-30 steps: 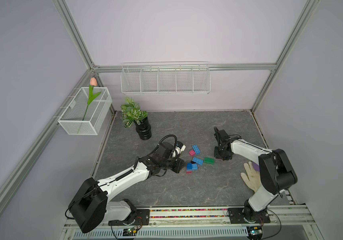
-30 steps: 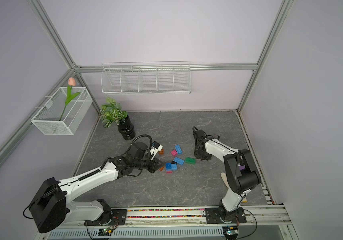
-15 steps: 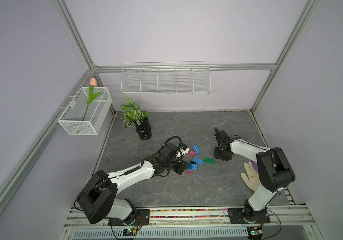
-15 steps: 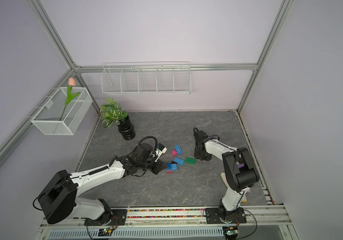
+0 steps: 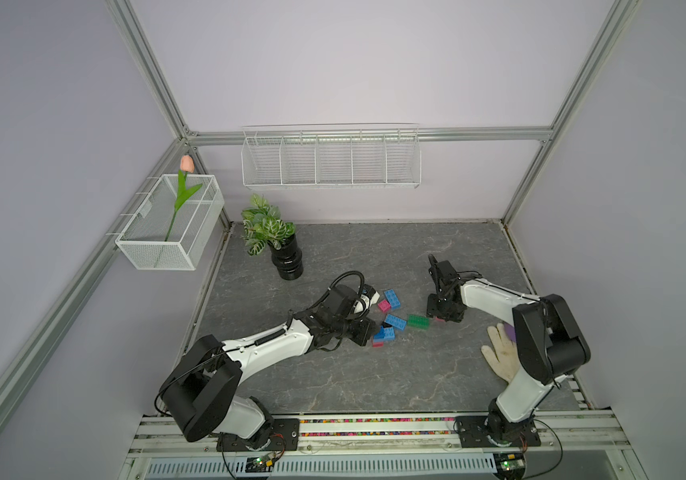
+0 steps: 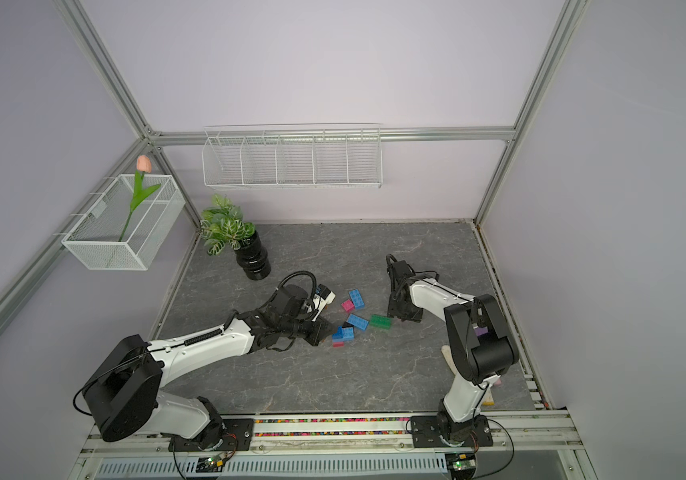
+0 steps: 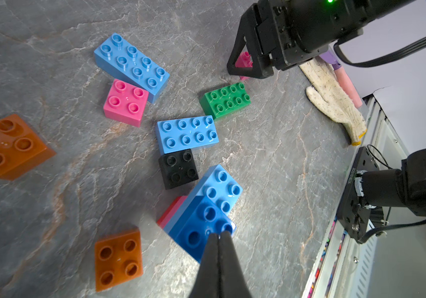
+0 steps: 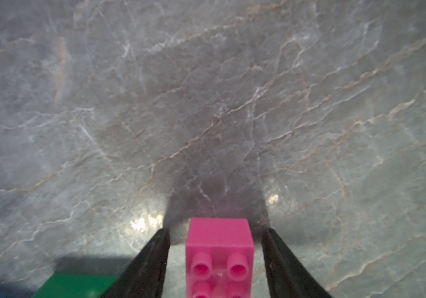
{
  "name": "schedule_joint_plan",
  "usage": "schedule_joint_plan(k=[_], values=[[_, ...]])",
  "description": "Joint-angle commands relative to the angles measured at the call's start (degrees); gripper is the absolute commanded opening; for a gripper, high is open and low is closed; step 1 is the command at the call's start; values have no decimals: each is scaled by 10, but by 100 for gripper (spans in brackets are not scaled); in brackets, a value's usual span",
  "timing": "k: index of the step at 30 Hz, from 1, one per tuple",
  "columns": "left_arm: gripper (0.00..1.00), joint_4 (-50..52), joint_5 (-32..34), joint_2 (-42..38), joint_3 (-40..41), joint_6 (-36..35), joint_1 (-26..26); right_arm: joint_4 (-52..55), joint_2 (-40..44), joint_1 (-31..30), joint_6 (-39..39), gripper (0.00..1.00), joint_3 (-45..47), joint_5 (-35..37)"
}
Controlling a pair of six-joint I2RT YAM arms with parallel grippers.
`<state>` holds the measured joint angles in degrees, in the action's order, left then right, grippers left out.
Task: Assemble the letter p with lego
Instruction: Place the lego brick at the center of the board.
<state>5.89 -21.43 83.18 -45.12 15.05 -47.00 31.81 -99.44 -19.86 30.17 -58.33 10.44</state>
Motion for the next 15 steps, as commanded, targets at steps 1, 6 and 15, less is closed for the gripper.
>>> schedule_joint_plan(k=[1, 6, 15], values=[[0, -10, -1, 6, -16, -11, -2, 10, 12, 3, 5, 61, 12, -7], [0, -13, 1, 11, -16, -11, -2, 12, 13, 3, 5, 61, 12, -9], [0, -6, 3, 23, -16, -12, -1, 16, 14, 2, 2, 62, 11, -11]])
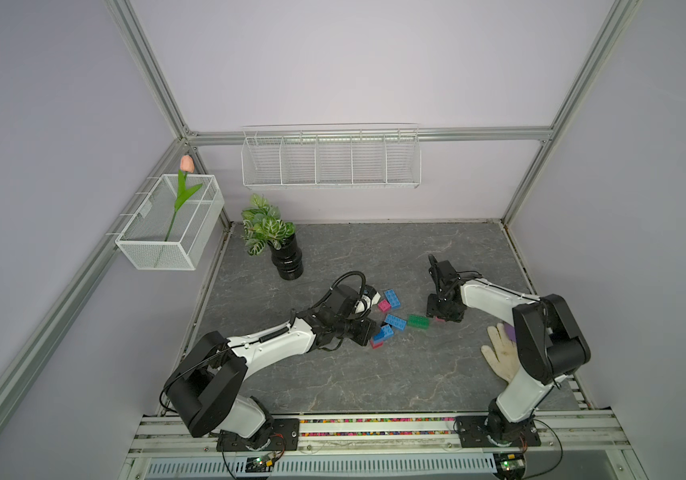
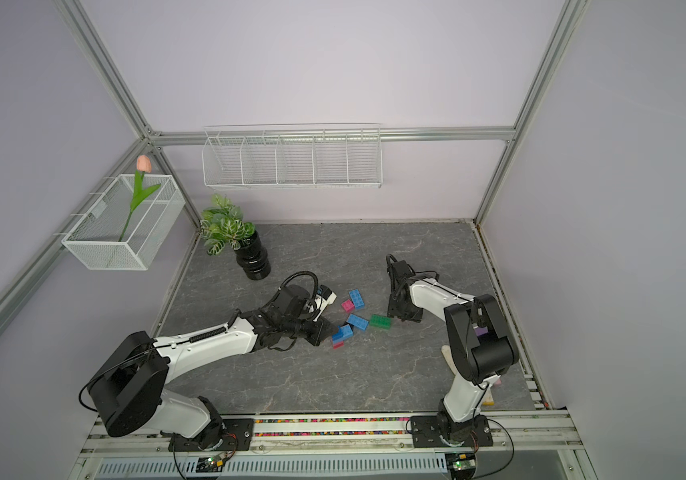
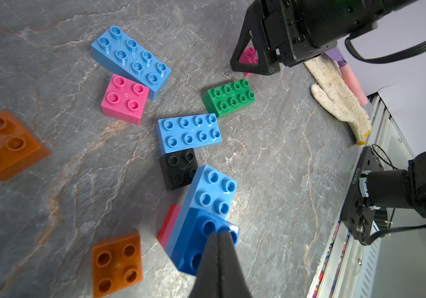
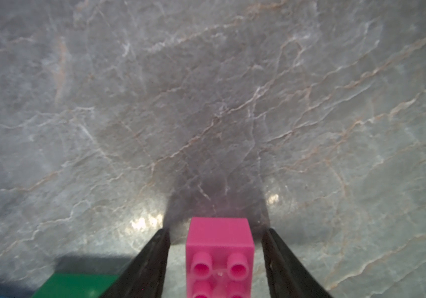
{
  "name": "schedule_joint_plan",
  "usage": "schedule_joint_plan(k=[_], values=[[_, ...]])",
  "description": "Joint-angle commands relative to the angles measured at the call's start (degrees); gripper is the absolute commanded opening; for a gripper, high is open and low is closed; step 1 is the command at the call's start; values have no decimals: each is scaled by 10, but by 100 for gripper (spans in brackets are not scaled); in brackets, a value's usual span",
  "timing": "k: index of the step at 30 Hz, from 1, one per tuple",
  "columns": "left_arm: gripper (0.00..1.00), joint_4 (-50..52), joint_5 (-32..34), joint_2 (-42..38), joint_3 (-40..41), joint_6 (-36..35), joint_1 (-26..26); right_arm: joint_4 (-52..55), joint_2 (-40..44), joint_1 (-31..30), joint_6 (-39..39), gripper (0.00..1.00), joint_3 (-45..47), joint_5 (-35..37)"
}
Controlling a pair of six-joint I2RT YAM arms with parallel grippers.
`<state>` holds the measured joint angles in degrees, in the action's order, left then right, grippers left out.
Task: Assemble the letter p with lego
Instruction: Place the lego brick at the center of the board, then pick up the lego brick from the center of the board.
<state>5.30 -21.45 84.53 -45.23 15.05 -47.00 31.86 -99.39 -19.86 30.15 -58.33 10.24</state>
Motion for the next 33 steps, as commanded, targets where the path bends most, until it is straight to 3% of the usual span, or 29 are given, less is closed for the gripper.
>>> schedule_joint_plan(k=[1, 33], values=[[0, 1, 4, 11, -15, -12, -1, 17, 14, 2, 2, 61, 11, -9], [0, 11, 18, 12, 0, -9, -1, 34, 28, 3, -3, 41, 8, -2]])
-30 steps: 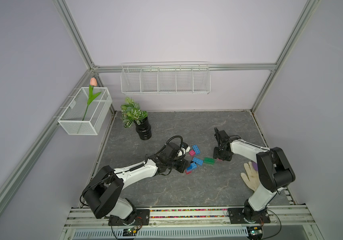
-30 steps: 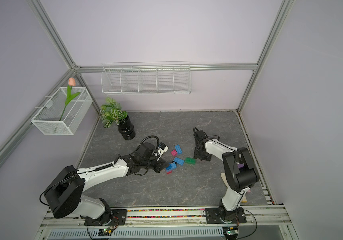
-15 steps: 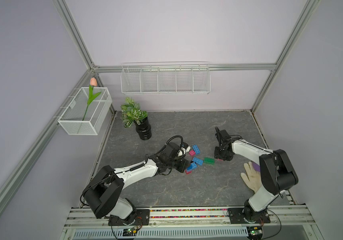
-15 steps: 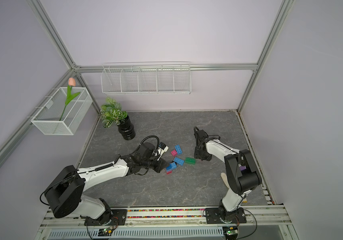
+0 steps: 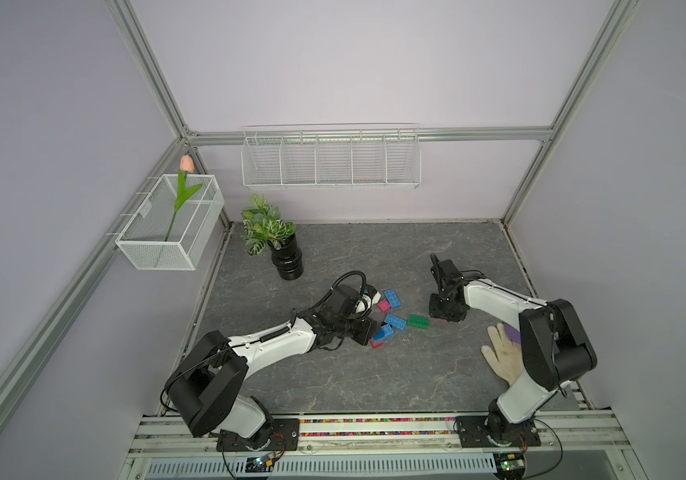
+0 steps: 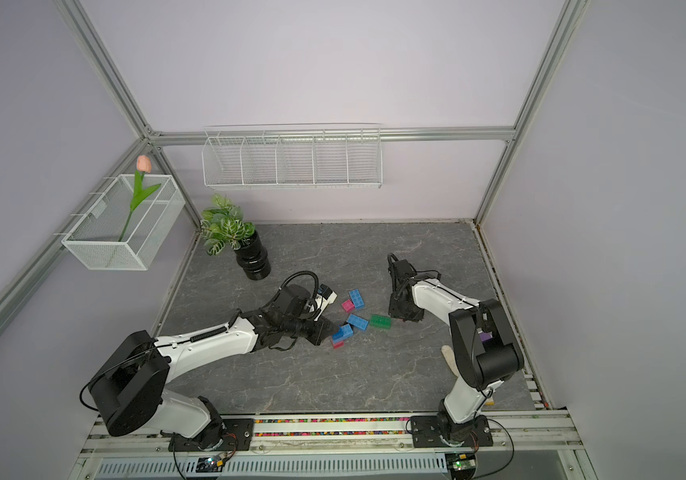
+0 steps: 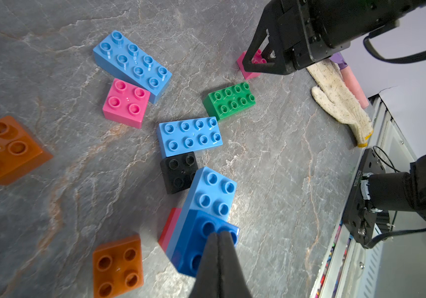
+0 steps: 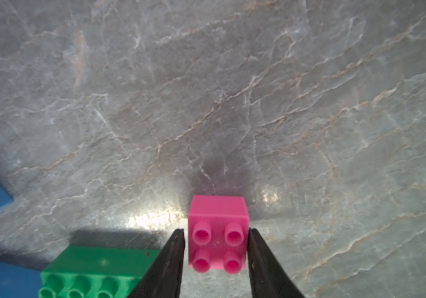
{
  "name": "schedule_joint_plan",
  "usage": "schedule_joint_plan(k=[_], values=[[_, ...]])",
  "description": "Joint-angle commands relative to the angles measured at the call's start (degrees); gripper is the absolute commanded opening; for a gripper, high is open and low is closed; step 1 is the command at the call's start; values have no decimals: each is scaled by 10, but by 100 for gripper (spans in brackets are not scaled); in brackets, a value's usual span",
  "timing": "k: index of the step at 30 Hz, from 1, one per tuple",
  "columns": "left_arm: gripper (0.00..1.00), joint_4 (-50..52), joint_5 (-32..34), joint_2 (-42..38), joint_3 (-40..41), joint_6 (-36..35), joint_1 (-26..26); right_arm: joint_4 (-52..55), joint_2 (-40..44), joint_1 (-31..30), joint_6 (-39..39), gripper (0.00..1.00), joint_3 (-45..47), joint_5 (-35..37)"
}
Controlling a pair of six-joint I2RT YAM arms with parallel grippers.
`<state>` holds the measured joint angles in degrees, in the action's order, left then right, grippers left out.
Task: Assemble the letter p with lego
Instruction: Pick up the lego brick from the center of the board, then assemble the lego brick with the lego brick.
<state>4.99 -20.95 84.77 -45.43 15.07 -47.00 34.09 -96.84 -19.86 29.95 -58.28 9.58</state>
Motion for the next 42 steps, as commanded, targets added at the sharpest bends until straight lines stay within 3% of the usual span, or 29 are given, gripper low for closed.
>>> schedule_joint_plan(k=[1, 7, 12, 21, 28, 42], values=[[0, 14, 13, 9, 2, -10, -1, 11, 1, 2, -1, 40, 8, 5], [0, 13, 13, 9, 7, -6, -2, 9, 4, 2, -3, 29, 9, 3], [0, 11, 12, 9, 10, -1, -1, 18, 26, -3, -19, 26, 6, -13], [0, 5, 7, 15, 18, 10, -4, 95, 74, -81, -108, 25, -47, -79], [0, 4, 10, 17, 23, 13, -10, 134, 64, -147, -151, 26, -92, -107], [0, 9, 19, 16, 29, 15, -20, 169, 3, -194, -240, 25, -167, -146]])
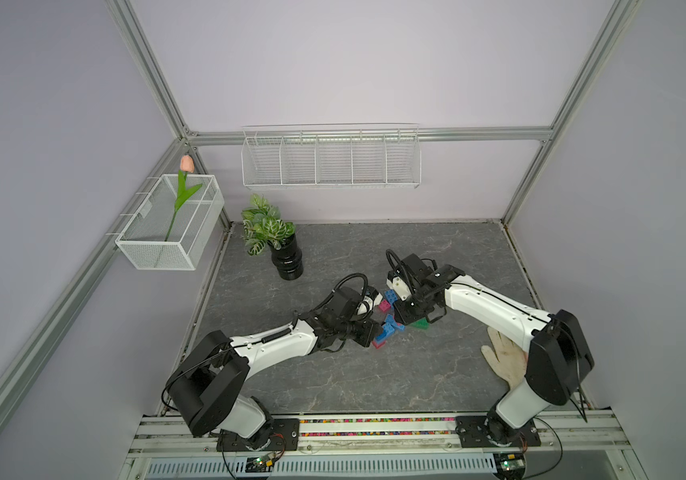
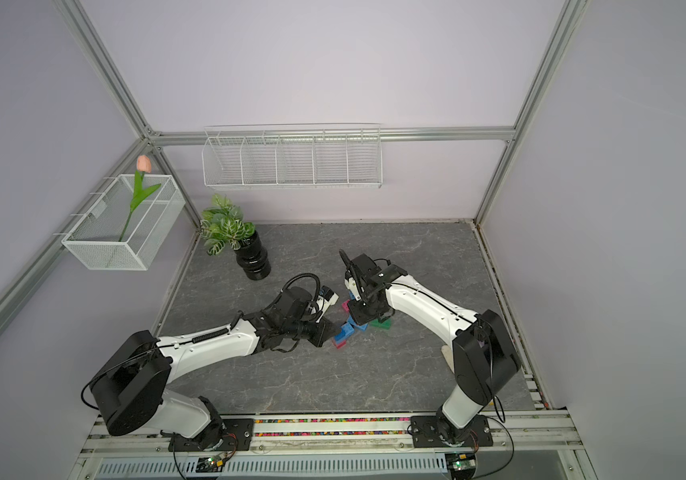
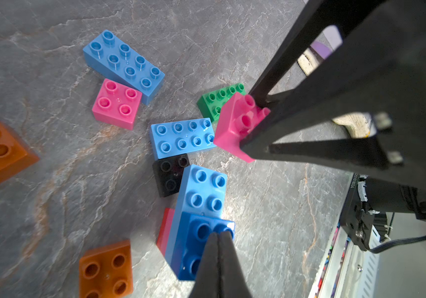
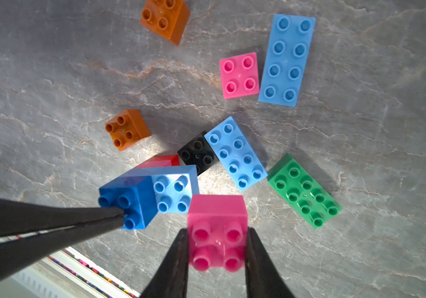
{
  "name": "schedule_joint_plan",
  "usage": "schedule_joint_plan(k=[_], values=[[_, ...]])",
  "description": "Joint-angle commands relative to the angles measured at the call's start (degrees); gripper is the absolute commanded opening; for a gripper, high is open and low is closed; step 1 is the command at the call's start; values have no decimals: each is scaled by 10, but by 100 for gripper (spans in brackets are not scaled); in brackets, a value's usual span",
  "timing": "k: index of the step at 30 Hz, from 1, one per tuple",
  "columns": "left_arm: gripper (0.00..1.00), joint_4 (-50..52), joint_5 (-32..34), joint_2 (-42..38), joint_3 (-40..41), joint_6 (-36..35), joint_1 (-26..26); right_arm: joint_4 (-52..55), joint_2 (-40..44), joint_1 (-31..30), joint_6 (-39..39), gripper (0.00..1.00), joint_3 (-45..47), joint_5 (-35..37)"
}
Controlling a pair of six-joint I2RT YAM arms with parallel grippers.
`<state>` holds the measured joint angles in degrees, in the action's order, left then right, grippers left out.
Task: Assemble the letter p with lego
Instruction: Assemble the lego brick with the lego brick.
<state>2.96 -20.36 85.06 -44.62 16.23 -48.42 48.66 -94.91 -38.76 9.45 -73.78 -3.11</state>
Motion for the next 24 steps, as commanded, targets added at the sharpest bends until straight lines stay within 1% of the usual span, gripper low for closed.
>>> schedule_joint_plan(k=[1, 7, 10, 17, 24], values=[[0, 29, 13, 13, 22, 4, -6, 24, -23, -7, -40, 25, -16, -22], [0, 32, 16, 15, 24, 4, -5, 40, -56, -25, -71, 25, -42, -21], [0, 31, 17, 16, 25, 3, -6, 43, -67, -30, -75, 25, -53, -14], [0, 30, 18, 17, 27, 4, -6, 44, -74, -34, -67, 25, -58, 10], [0, 28, 18, 17, 30, 6, -6, 34, -69, -36, -59, 25, -42, 16]])
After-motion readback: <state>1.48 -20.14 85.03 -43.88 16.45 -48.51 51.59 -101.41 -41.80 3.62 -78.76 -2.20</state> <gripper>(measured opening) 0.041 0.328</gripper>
